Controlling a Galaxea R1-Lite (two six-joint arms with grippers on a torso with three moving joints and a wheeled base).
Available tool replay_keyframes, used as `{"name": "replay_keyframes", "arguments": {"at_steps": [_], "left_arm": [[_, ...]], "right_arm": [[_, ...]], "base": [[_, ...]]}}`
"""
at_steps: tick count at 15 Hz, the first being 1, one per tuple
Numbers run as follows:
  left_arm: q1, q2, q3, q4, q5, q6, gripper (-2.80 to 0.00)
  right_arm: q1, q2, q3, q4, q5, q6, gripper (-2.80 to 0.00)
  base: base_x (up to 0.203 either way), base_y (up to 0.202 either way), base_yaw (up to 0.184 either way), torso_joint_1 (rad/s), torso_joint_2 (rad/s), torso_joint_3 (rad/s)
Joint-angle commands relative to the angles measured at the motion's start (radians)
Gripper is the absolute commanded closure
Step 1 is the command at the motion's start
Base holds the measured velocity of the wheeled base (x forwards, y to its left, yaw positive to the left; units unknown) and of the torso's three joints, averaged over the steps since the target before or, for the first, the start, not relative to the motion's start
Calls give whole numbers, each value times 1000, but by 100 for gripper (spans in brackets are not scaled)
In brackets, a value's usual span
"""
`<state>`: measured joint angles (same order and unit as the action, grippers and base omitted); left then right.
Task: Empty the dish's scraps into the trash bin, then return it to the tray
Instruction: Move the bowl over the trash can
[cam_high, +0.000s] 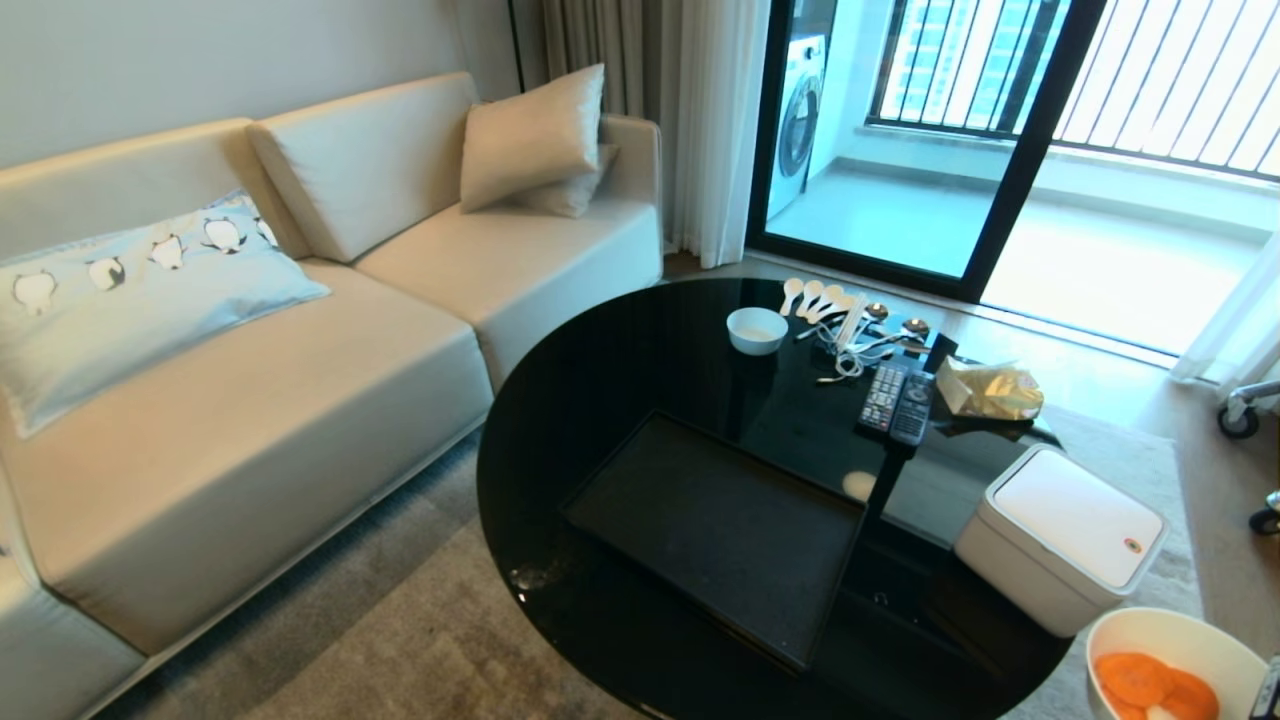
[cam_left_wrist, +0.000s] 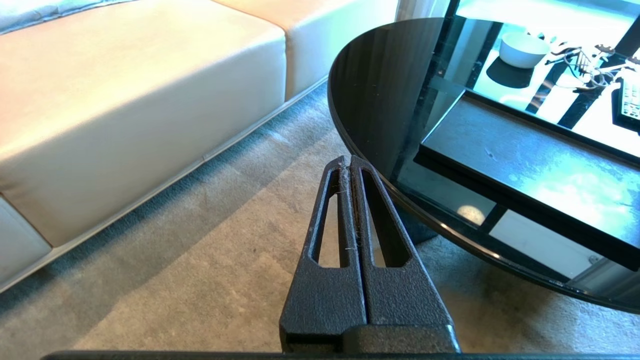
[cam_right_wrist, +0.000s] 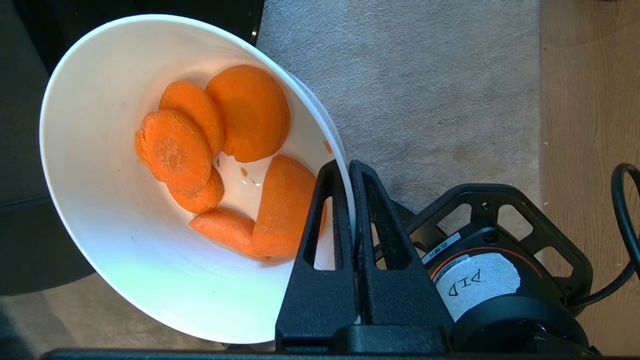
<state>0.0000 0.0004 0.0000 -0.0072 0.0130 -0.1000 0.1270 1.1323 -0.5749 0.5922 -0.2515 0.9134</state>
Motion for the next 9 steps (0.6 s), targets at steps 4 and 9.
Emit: {"name": "replay_keyframes", "arguments": {"at_steps": [4, 9], "left_arm": [[0, 0, 0, 0, 1, -1, 0], [0, 0, 0, 0, 1, -1, 0]], "right_arm": [[2, 26, -13, -5, 0, 1, 0], [2, 56, -13, -17, 3, 2, 0]], "base": [[0, 0, 0, 0, 0, 0], [0, 0, 0, 0, 0, 0]]}}
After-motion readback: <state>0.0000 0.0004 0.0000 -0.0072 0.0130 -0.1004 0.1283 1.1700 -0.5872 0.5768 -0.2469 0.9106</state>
